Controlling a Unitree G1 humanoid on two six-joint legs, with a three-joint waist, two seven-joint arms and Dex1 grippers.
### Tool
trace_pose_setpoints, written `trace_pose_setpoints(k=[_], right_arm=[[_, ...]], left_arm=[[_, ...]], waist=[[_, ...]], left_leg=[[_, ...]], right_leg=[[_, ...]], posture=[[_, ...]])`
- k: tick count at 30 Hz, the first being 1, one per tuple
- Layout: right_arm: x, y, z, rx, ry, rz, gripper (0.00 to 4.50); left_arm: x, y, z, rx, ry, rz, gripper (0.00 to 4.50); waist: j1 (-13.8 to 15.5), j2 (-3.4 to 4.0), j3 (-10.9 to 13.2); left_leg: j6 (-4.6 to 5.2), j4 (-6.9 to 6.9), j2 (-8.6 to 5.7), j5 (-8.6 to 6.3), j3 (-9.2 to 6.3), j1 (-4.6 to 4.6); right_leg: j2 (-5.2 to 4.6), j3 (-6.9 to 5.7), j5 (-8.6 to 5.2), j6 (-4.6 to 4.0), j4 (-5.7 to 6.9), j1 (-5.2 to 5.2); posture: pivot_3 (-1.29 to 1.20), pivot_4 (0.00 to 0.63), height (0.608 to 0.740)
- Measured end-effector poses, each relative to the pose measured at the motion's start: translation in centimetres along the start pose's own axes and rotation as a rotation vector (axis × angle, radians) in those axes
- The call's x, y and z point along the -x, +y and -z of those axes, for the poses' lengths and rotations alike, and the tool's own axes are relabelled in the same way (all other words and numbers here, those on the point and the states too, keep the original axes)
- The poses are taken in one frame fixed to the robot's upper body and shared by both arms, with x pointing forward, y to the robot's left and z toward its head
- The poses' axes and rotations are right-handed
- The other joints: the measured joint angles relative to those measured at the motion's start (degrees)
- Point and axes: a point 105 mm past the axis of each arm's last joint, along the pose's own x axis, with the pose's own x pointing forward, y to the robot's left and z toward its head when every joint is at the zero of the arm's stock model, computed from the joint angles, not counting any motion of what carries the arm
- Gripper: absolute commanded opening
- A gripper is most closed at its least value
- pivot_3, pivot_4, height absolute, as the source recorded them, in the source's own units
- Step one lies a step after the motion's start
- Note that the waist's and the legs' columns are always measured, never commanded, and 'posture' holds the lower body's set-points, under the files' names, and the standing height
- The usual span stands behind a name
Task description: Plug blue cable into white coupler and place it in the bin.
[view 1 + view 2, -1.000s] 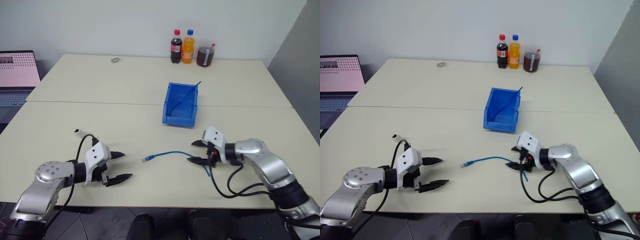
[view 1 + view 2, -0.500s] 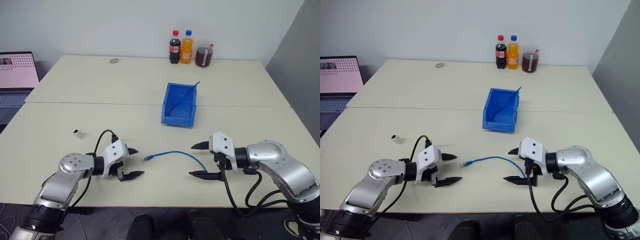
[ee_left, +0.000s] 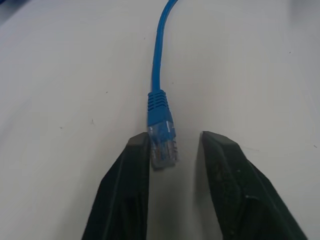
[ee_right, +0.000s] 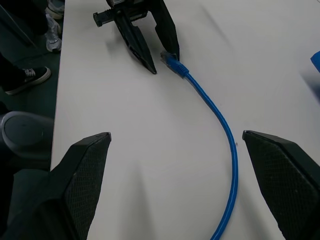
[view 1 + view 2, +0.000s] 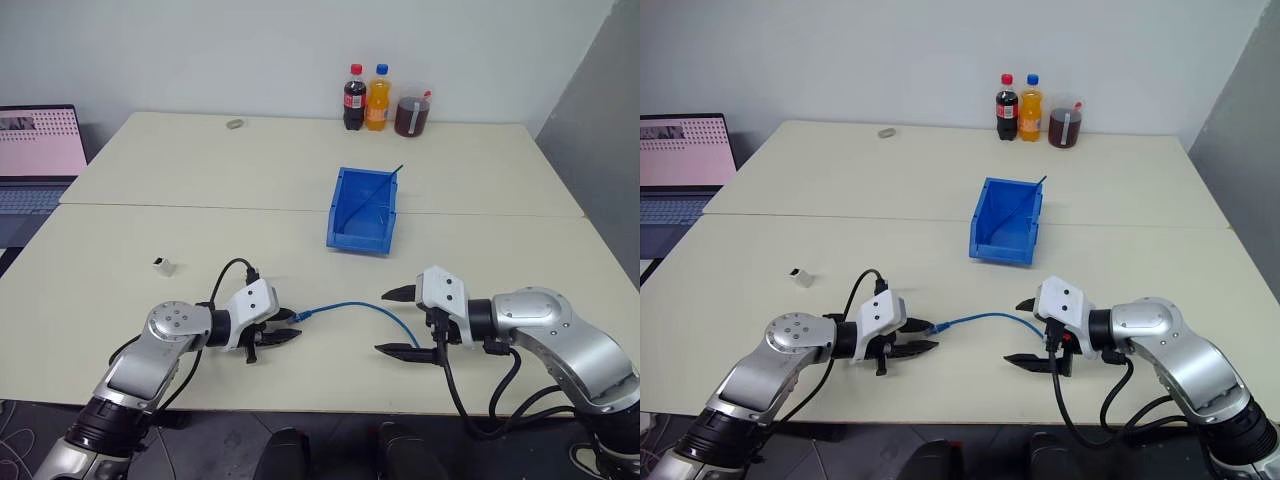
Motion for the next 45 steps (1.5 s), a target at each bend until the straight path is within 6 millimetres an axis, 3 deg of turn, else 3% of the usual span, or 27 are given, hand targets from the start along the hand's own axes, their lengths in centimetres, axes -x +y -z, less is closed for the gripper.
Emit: trace_pose_setpoints(k=[4, 15, 17, 23, 26, 33, 45], right_arm=[[0.2, 0.0, -0.3, -0.020, -0.019, 0.009, 4.50], [1.1, -0.8, -1.9, -0.132, -0.137, 0.070, 4.50], [1.2, -0.2, -1.9, -0.156, -0.147, 0.059, 4.50], [0.5, 1.9, -2.4, -0.288, -0.254, 0.022, 4.50], [0.1, 1.7, -2.7, -0.332, -0.306, 0.055, 4.50], [-0.4, -0.6, -2.2, -0.491, -0.413, 0.147, 4.50], [-0.7, -1.5, -5.0, -0.604, -0.566, 0.065, 4.50]], left_arm=[[0.2, 0.1, 0.1, 0.034, 0.004, -0.013, 0.24], [-0.1, 0.2, -0.6, 0.106, -0.058, -0.001, 0.24], [-0.7, 0.0, -1.7, 0.148, -0.120, 0.022, 0.24], [-0.3, 0.9, -9.4, 0.137, -0.396, 0.068, 0.24], [-0.2, 0.9, -11.0, 0.157, -0.445, 0.097, 0.24], [0.6, -0.6, -12.2, 0.204, -0.475, 0.211, 0.24], [1.1, -1.1, -12.9, 0.275, -0.511, 0.251, 0.24]], waist=[[-0.21, 0.01, -0.03], [-0.16, 0.01, -0.02], [0.18, -0.06, 0.02], [-0.21, -0.22, 0.10], [-0.68, -0.21, 0.10], [-0.72, -0.20, 0.12], [-0.52, -0.19, 0.12]], left_leg=[[0.00, 0.00, 0.03, 0.00, 0.01, 0.01], [0.00, 0.00, 0.01, 0.00, -0.03, -0.06], [0.00, 0.04, 0.00, 0.00, -0.12, -0.21], [0.00, 0.01, 0.01, 0.00, -0.16, -0.24], [-0.01, -0.01, 0.05, 0.00, -0.12, -0.18], [-0.01, -0.02, 0.03, 0.00, -0.11, -0.17], [-0.01, -0.02, 0.04, 0.00, -0.13, -0.20]], right_leg=[[0.02, 0.01, 0.00, 0.00, 0.00, 0.00], [0.02, 0.00, 0.00, 0.00, -0.01, -0.01], [0.00, -0.05, 0.00, 0.00, -0.05, -0.06], [0.05, 0.00, 0.00, -0.01, -0.06, -0.09], [0.12, 0.00, 0.00, 0.00, -0.04, -0.09], [0.11, 0.02, 0.00, -0.01, -0.04, -0.09], [0.10, 0.08, 0.00, -0.03, -0.05, -0.09]], posture=[[0.00, 0.150, 0.740], [0.00, 0.150, 0.740], [0.00, 0.150, 0.740], [0.00, 0.150, 0.740], [0.00, 0.150, 0.740], [0.00, 0.150, 0.740], [0.00, 0.150, 0.740]])
